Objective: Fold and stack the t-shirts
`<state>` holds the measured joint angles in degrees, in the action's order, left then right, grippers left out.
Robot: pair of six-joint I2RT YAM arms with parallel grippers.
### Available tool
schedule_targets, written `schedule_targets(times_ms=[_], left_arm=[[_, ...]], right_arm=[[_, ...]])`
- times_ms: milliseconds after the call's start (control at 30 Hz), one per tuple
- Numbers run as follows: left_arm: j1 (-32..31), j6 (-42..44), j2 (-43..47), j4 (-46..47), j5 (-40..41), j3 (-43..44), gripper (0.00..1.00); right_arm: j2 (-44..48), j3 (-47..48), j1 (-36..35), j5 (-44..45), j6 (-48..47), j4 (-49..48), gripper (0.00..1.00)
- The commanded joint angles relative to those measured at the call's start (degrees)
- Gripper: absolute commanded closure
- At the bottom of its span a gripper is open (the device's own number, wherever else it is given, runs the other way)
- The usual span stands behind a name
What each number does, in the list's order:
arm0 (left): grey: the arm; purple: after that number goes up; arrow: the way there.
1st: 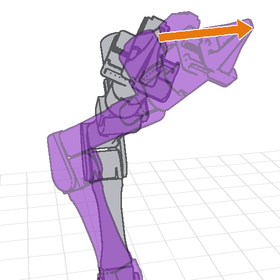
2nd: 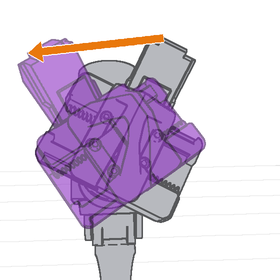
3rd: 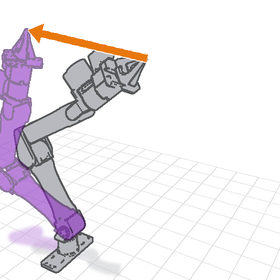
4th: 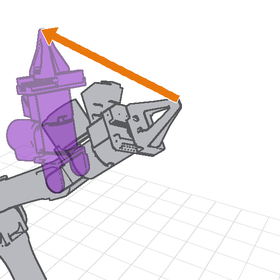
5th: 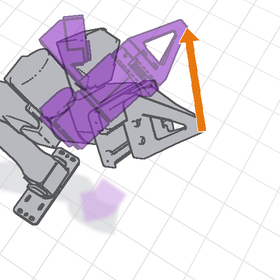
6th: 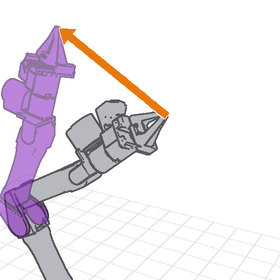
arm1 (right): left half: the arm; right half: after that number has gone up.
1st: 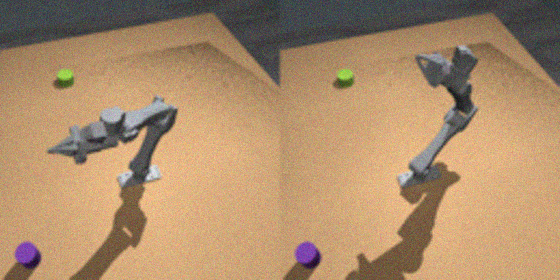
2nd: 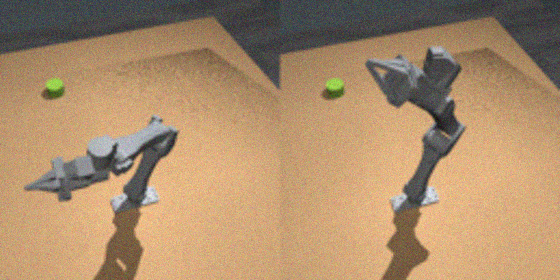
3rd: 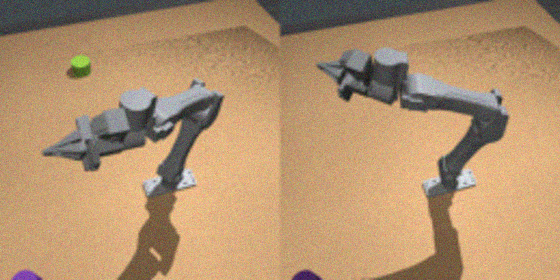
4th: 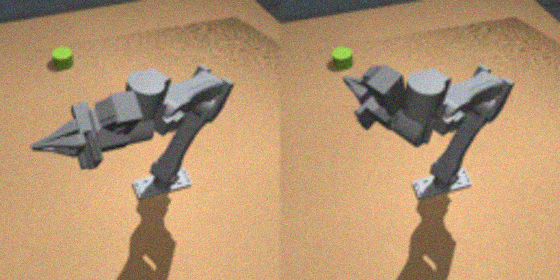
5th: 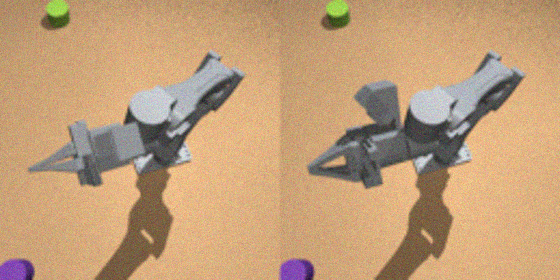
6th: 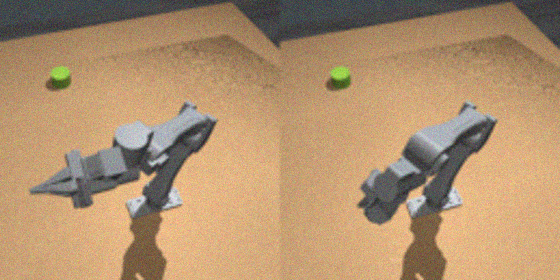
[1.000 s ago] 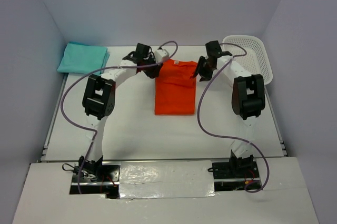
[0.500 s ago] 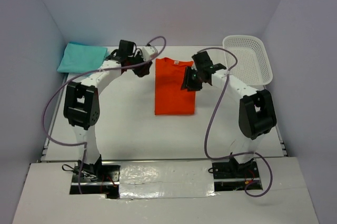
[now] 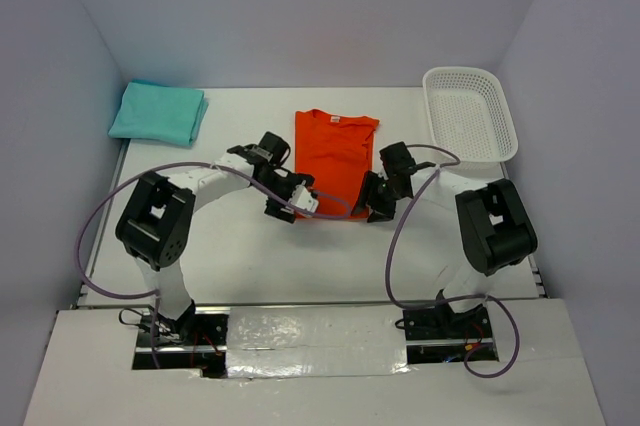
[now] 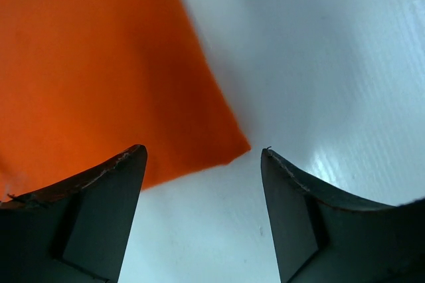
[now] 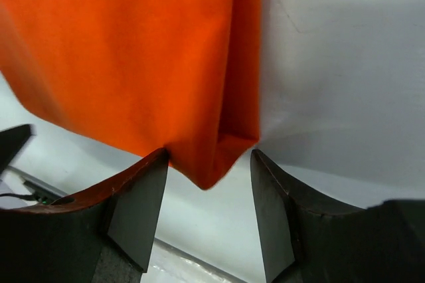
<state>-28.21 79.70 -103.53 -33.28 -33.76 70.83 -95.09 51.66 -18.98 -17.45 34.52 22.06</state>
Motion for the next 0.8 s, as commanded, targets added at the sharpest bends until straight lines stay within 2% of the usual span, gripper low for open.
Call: schedule_targets(times_ms=[0, 233, 267, 367, 433, 533, 567, 633, 667, 767], left_arm=[[-3.2, 7.5, -0.4, 3.4, -0.7, -2.2, 0.19], [-5.1, 11.4, -0.3, 3.1, 2.4, -7.0, 0.26], [-5.3, 8.9, -0.5, 4.3, 3.5, -7.4, 0.27], [-6.1, 1.5, -1.5, 11.7, 8.6, -7.9, 0.43], [-6.9, -1.7, -2.3, 14.8, 12.5, -7.5, 0.46], [-7.7, -3.1, -2.3, 16.2, 15.9, -8.3, 0.54], [-7.9, -3.9, -2.3, 16.2, 16.3, -8.6, 0.67], [-8.5, -5.4, -2.4, 15.9, 17.1, -8.3, 0.90], [-8.6, -7.9, -2.5, 16.0, 17.2, -8.3, 1.00], [-8.3, -11.8, -2.1, 13.8, 18.9, -5.8, 1.00]], right_arm=[[-1.8, -0.2, -0.2, -0.2, 1.3, -4.3, 0.40], [-0.5, -4.1, 0.5, 1.3, 2.0, -4.1, 0.34], [-0.7, -4.3, 0.4, 1.4, 2.0, -4.6, 0.34], [-2.6, -3.5, 0.7, 1.4, 2.5, -4.9, 0.35], [-2.9, -3.0, 0.8, 1.9, 2.3, -4.7, 0.36], [-3.8, -2.3, 0.8, 1.7, 1.7, -4.7, 0.53], [-3.8, -2.5, 0.8, 1.6, 1.7, -4.8, 0.72], [-3.4, -3.2, 1.1, 1.5, 1.8, -5.4, 0.88], [-2.7, -4.2, 1.7, 1.2, 1.8, -6.0, 1.00], [-1.2, -4.5, 2.2, 0.1, -0.4, -4.8, 1.00]])
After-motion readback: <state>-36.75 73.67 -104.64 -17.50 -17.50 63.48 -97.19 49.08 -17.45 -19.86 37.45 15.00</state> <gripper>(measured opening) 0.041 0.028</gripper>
